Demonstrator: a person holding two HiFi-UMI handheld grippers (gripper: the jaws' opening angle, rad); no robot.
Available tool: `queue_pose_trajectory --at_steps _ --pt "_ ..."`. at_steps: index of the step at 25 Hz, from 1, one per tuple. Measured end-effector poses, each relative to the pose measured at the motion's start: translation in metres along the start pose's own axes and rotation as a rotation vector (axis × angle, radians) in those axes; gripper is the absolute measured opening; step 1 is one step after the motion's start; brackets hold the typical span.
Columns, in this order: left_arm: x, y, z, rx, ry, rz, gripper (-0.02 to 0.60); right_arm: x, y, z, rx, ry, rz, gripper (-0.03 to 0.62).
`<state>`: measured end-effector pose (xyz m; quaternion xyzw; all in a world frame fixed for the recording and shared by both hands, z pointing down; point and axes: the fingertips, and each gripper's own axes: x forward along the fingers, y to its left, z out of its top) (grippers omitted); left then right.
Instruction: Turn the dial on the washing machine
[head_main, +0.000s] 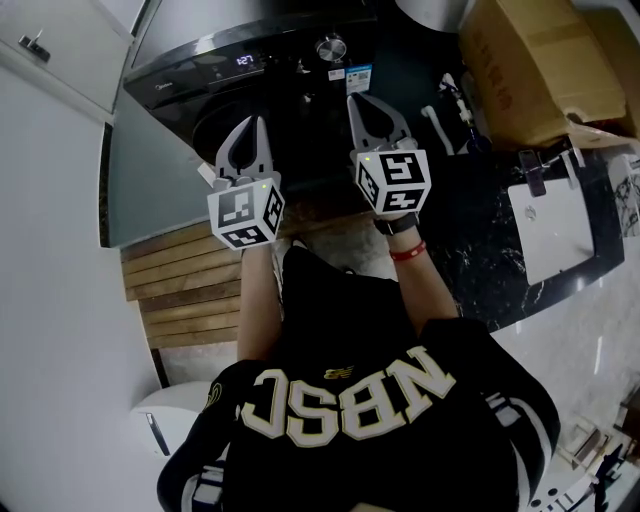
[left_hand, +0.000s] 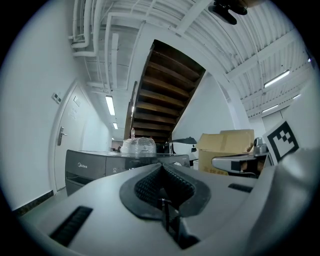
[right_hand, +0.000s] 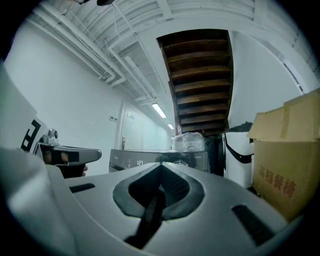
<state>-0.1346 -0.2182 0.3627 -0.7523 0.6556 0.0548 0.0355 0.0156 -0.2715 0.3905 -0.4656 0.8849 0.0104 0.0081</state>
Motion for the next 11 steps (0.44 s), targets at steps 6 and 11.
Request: queue_pose_trajectory --at_steps 6,11 --pt "0.004 0.004 -0.006 0.003 0.006 -0.006 0.015 0.006 0.003 -0.005 -0.016 0.013 -0.004 0.008" --pt "0.015 0.011 -0.014 0.027 0.021 -0.014 0.015 0.017 -0.001 -0.009 -0.030 0.022 -0.023 0.008"
